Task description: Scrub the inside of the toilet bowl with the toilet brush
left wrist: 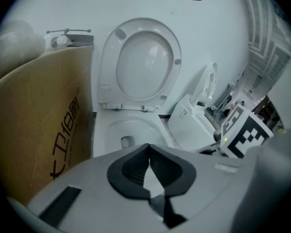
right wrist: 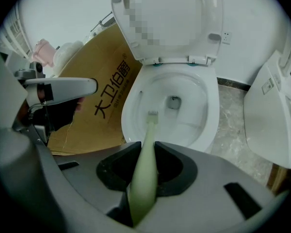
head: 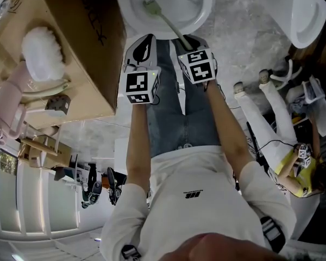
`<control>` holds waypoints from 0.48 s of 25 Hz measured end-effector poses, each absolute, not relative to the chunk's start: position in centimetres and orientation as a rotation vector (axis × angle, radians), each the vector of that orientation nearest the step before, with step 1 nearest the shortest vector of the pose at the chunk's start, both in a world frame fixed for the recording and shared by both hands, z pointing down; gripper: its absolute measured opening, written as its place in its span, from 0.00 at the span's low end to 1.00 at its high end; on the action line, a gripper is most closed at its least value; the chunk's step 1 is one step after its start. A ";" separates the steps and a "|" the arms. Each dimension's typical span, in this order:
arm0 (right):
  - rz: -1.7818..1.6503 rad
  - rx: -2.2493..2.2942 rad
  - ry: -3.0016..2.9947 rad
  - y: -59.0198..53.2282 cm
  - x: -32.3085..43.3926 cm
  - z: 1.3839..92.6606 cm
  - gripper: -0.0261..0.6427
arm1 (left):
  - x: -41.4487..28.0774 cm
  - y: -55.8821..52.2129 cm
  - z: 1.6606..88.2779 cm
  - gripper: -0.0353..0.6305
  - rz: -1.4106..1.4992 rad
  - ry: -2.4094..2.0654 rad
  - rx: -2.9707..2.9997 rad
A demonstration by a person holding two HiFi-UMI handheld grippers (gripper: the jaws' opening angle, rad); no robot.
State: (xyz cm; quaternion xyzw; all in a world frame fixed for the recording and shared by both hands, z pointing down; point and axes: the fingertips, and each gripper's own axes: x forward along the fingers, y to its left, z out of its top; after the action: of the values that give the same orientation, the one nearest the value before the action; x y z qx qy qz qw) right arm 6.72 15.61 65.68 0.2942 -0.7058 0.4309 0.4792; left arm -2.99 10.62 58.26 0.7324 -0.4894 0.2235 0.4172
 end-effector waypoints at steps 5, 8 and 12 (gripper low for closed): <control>1.054 0.705 -1.706 15.6 6.8 65.8 0.16 | -3.1 10.8 58.4 0.07 0.556 -1.227 1.833; 1.093 0.714 -1.691 15.8 6.7 65.9 0.16 | -3.2 10.9 58.5 0.07 0.554 -1.226 1.827; 1.156 0.753 -1.681 15.8 6.3 66.1 0.16 | -3.2 10.9 58.5 0.07 0.550 -1.224 1.824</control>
State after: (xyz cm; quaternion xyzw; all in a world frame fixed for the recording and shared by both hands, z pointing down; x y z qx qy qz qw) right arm 6.33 15.82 66.06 0.3067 -0.6844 0.4706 0.4648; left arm -3.23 10.93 58.55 0.7293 -0.4894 0.2200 0.4245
